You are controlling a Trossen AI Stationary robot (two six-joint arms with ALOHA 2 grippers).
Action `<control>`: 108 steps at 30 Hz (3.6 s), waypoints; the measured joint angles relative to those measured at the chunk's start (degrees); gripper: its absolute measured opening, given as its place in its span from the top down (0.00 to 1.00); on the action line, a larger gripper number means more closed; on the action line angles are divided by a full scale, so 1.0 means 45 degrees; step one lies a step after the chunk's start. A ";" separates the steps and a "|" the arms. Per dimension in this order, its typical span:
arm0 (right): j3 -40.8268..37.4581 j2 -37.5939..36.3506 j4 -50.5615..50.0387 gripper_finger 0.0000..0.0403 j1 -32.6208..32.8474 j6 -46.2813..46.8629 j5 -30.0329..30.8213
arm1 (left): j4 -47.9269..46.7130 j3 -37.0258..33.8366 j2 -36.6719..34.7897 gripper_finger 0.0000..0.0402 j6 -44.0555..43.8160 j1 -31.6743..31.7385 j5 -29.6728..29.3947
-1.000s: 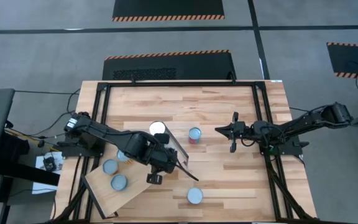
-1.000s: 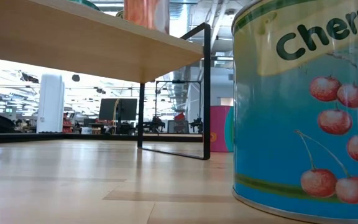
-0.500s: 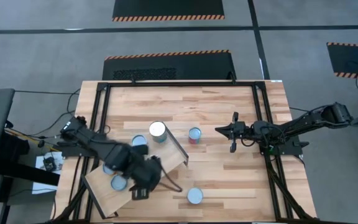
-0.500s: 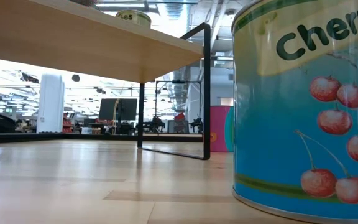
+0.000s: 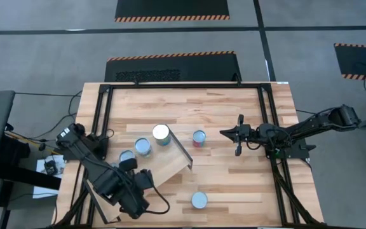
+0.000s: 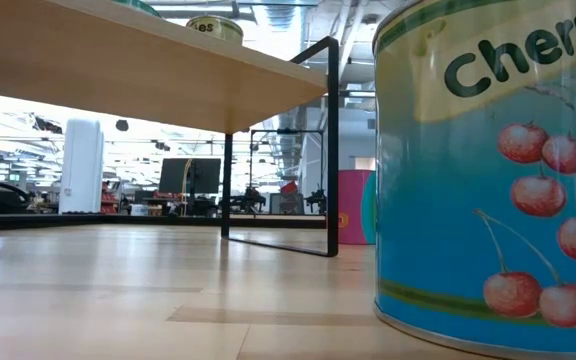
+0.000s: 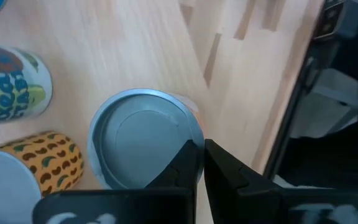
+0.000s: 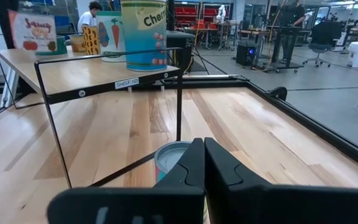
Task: Pick and place cans onto a shelf
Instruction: Put the canned meatballs on the shelf, then put the canned chicken soup on the shelf
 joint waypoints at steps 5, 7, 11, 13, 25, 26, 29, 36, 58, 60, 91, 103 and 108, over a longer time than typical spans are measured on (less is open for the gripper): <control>0.0025 -0.0004 0.0000 0.96 0.0000 0.0000 0.0000 | -0.0016 -0.0546 -0.0001 1.00 -0.0103 0.0000 0.0092; 0.0025 -0.0005 0.0000 0.96 0.0000 0.0005 0.0000 | -0.0012 -0.0594 -0.0001 1.00 -0.0120 0.0000 0.0091; 0.0040 -0.0002 0.0000 0.97 0.0000 0.0000 0.0000 | -0.0008 -0.0595 -0.0001 1.00 -0.0134 0.0000 0.0073; 0.0042 0.0000 0.0000 0.97 0.0000 0.0000 0.0000 | -0.0008 -0.0595 -0.0001 1.00 -0.0134 -0.0005 0.0073; 0.0064 -0.0001 0.0000 0.97 0.0000 -0.0044 -0.0005 | -0.0008 -0.0595 -0.0001 1.00 0.0230 -0.0117 -0.0359; 0.0064 -0.0005 0.0000 0.97 0.0000 -0.0044 -0.0005 | -0.0008 -0.0595 -0.0001 1.00 0.0262 -0.0117 -0.0359; 0.0064 0.0000 0.0000 0.97 0.0000 -0.0044 -0.0005 | -0.0008 -0.0595 -0.0001 1.00 0.0454 -0.0117 -0.0364; 0.0069 -0.0001 0.0000 0.97 0.0000 -0.0029 -0.0010 | -0.0004 -0.0597 -0.0016 1.00 0.0945 -0.0157 -0.0635; 0.0074 -0.0002 0.0204 0.97 0.0000 -0.0029 -0.0306 | 0.1016 -0.3345 -0.2202 1.00 0.0789 -0.0457 -0.1025; 0.0074 -0.0004 0.0209 0.97 0.0000 -0.0023 -0.0307 | 0.1023 -0.3345 -0.2189 1.00 0.0788 -0.0457 -0.1012; 0.0074 0.0000 0.0193 0.96 0.0000 -0.0010 -0.0301 | 0.1220 -0.3345 -0.2070 0.81 0.0927 -0.0272 -0.1010; 0.0079 0.0000 0.0180 0.96 0.0000 -0.0010 -0.0299 | 0.1157 -0.2898 -0.2174 0.79 0.2038 -0.0151 -0.1614; 0.0079 -0.0005 0.0175 0.97 0.0000 -0.0005 -0.0301 | 0.1985 -0.2960 -0.3051 0.84 0.3421 0.0363 -0.2496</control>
